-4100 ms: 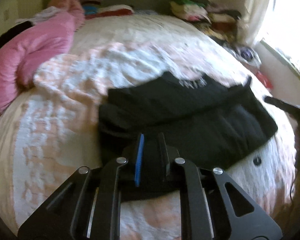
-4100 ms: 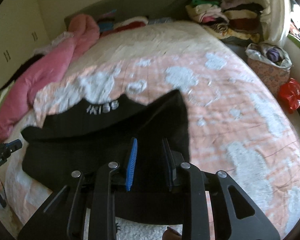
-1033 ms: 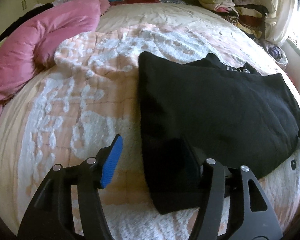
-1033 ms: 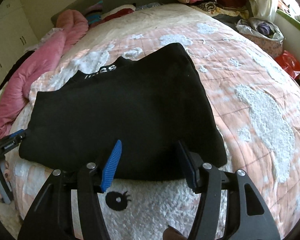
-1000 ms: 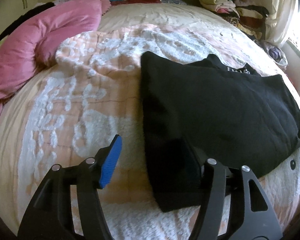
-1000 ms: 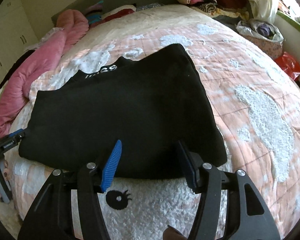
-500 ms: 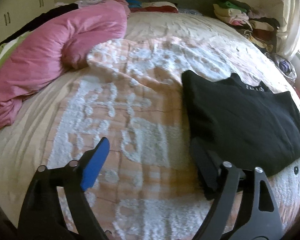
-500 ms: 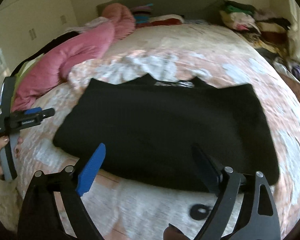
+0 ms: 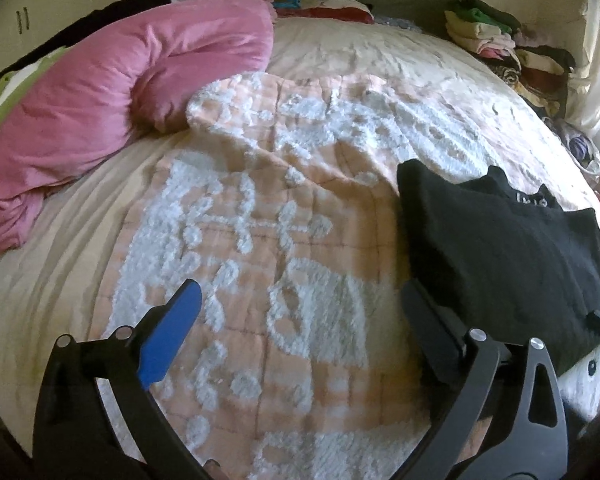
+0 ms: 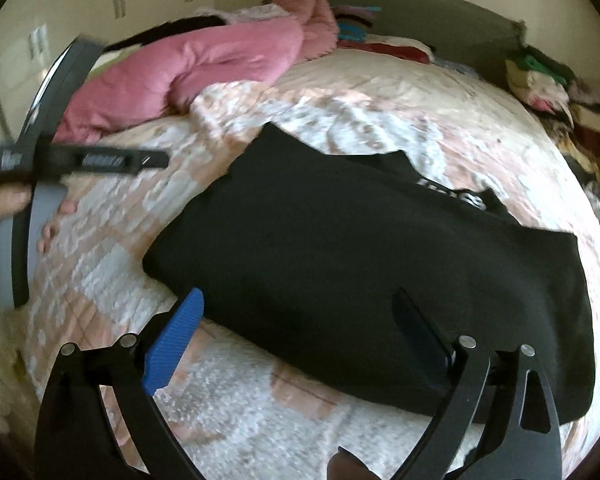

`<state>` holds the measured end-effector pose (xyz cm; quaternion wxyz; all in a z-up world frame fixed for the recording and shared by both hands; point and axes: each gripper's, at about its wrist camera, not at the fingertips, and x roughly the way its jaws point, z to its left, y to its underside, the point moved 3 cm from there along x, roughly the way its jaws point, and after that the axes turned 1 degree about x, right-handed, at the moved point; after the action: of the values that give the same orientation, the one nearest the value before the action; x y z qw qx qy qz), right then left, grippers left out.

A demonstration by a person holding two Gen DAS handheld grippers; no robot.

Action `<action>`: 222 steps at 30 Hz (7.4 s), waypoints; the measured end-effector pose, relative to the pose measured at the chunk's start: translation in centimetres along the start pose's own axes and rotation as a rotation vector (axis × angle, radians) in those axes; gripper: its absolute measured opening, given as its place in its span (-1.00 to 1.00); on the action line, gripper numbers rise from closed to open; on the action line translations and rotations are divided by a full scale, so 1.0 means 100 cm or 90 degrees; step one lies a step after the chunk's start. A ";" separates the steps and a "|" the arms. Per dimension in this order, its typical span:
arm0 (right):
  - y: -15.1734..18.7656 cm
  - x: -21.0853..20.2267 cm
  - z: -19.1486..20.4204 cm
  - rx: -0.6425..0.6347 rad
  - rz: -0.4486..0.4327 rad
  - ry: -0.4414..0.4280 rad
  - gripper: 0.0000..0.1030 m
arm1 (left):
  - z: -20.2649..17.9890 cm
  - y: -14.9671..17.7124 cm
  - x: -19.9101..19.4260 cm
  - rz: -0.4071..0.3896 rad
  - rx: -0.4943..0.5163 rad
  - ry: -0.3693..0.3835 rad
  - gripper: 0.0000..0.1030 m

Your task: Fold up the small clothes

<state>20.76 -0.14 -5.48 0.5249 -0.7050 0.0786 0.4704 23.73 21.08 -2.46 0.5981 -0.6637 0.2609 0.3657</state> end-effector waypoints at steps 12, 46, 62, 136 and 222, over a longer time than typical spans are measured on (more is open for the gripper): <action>0.012 0.039 0.048 -0.155 0.014 0.090 0.87 | -0.039 -0.024 0.024 0.010 0.035 0.025 0.81; -0.020 -0.025 -0.004 -0.042 -0.177 0.166 -0.67 | -0.119 -0.059 0.026 0.056 -0.021 0.213 -0.07; 0.014 -0.102 -0.087 0.137 -0.248 0.197 -0.72 | -0.249 -0.079 -0.037 -0.004 0.099 0.260 -0.55; 0.054 -0.043 -0.294 0.329 0.018 0.067 -0.42 | -0.327 0.022 0.010 0.062 0.223 0.234 0.51; 0.217 -0.255 -0.098 0.340 -0.178 0.268 0.91 | -0.226 0.170 -0.140 -0.090 0.193 0.233 0.82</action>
<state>-0.58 -27.36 -0.82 0.7222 -0.6283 0.2076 0.2017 6.00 -4.95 -1.14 0.6578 -0.6382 0.3695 0.1530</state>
